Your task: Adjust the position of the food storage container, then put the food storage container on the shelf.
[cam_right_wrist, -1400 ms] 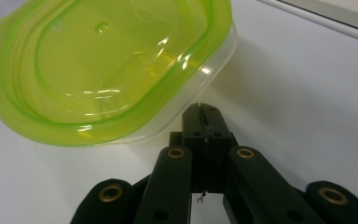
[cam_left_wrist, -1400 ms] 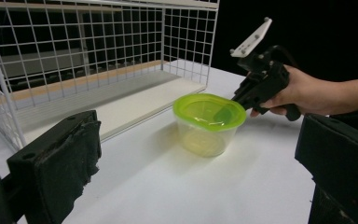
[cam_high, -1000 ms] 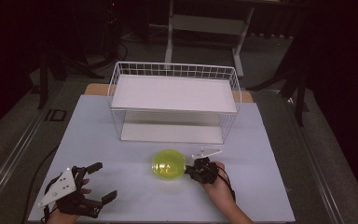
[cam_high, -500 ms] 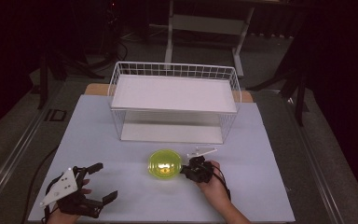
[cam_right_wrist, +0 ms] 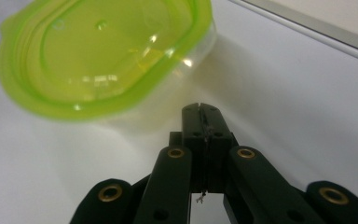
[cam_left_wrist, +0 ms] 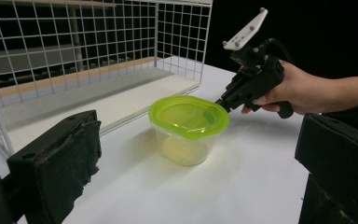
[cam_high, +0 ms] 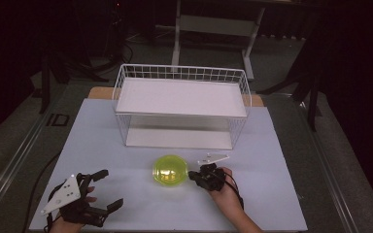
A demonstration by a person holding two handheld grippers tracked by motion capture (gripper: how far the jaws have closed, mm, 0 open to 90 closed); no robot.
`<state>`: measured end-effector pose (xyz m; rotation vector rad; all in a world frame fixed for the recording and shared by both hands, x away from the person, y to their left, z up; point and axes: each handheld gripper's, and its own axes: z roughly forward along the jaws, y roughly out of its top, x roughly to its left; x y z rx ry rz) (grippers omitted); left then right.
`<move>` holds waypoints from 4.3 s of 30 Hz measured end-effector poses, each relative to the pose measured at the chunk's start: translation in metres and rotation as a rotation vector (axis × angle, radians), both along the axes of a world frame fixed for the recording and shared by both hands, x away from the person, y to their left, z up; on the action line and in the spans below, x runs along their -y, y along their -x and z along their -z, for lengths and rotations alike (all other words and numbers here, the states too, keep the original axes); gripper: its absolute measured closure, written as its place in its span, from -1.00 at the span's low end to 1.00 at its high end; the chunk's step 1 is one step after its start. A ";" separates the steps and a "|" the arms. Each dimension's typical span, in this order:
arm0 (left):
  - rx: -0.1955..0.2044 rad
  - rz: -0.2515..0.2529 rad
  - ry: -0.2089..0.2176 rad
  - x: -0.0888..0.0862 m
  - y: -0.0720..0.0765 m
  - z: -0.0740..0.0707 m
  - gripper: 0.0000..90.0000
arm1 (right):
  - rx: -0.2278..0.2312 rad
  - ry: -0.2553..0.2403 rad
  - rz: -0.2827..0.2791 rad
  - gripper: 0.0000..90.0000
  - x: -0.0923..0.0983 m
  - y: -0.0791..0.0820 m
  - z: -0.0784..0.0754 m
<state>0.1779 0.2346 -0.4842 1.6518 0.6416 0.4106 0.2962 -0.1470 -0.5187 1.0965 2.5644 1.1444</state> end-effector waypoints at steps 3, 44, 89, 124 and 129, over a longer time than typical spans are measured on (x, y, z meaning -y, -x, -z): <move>0.001 -0.001 -0.007 0.001 0.000 0.000 -0.98 | 0.028 0.013 0.005 0.81 0.011 0.007 -0.004; -0.089 0.122 -0.064 0.041 -0.030 -0.041 -0.98 | 0.334 -0.111 -0.069 -0.52 0.021 0.034 -0.072; -0.580 -0.050 -0.028 0.082 -0.107 0.023 -0.21 | -0.061 -0.238 0.082 -0.12 -0.002 -0.022 -0.022; -0.543 -0.021 0.001 0.089 -0.087 0.002 0.85 | -0.036 -0.237 0.093 0.77 -0.003 0.012 -0.044; -0.509 -0.027 0.012 0.093 -0.097 -0.008 0.85 | -0.005 -0.258 0.110 0.77 0.002 0.005 -0.056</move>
